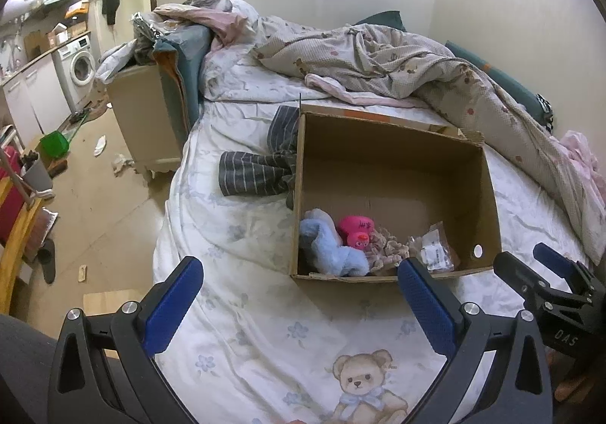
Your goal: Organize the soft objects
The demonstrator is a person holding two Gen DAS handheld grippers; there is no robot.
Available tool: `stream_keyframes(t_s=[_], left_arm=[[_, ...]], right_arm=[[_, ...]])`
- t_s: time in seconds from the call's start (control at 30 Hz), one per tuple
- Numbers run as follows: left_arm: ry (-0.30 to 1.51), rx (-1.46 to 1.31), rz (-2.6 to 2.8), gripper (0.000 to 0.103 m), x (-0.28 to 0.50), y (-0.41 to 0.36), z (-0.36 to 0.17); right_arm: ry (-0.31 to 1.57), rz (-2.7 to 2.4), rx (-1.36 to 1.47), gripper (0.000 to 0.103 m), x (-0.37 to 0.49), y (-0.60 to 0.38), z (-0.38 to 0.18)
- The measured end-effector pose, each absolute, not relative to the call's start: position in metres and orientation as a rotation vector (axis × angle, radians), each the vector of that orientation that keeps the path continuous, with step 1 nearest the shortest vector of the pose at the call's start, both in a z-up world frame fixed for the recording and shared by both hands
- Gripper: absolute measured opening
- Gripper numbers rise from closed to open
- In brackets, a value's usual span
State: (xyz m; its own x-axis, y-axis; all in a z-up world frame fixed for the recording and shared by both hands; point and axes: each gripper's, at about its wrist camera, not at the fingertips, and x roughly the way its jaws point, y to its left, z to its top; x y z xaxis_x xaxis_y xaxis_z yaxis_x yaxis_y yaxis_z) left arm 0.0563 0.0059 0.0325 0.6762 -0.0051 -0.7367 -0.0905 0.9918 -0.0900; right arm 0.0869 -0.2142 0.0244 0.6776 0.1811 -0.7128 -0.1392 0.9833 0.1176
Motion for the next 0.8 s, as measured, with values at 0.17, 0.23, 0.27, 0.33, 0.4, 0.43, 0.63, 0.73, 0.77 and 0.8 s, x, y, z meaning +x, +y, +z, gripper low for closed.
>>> stream_keyframes(t_s=[0.17, 0.23, 0.27, 0.33, 0.4, 0.43, 0.63, 0.73, 0.77, 0.8], left_arm=[[0.831, -0.112, 0.033, 0.103, 0.0577, 0.0017, 0.0308], [0.829, -0.107, 0.029, 0.103, 0.0562, 0.0003, 0.0304], [0.828, -0.104, 0.025, 0.103, 0.0555, -0.0003, 0.0306], [0.825, -0.096, 0.015, 0.103, 0.0555, -0.0026, 0.0312], [0.818, -0.087, 0.015, 0.103, 0.0553, -0.0043, 0.0316], [0.818, -0.086, 0.013, 0.103, 0.0553, -0.0044, 0.0316], [0.82, -0.092, 0.009, 0.103, 0.0564, -0.0045, 0.0317], [0.822, -0.099, 0.009, 0.103, 0.057, -0.0045, 0.0313], [0.823, -0.1, 0.008, 0.103, 0.0572, -0.0046, 0.0313], [0.823, -0.102, 0.007, 0.103, 0.0573, -0.0046, 0.0314]], right_arm=[[0.814, 0.182, 0.054, 0.103, 0.0879, -0.214, 0.0238], [0.815, 0.181, 0.052, 0.103, 0.0882, -0.2138, 0.0242], [0.817, 0.178, 0.052, 0.103, 0.0885, -0.2135, 0.0239], [0.818, 0.181, 0.054, 0.103, 0.0893, -0.2134, 0.0239], [0.82, 0.18, 0.054, 0.103, 0.0896, -0.2129, 0.0233], [0.82, 0.182, 0.053, 0.103, 0.0898, -0.2129, 0.0235], [0.821, 0.181, 0.051, 0.103, 0.0895, -0.2119, 0.0234], [0.823, 0.178, 0.047, 0.103, 0.0898, -0.2112, 0.0218], [0.824, 0.179, 0.046, 0.103, 0.0899, -0.211, 0.0213], [0.824, 0.179, 0.046, 0.103, 0.0898, -0.211, 0.0212]])
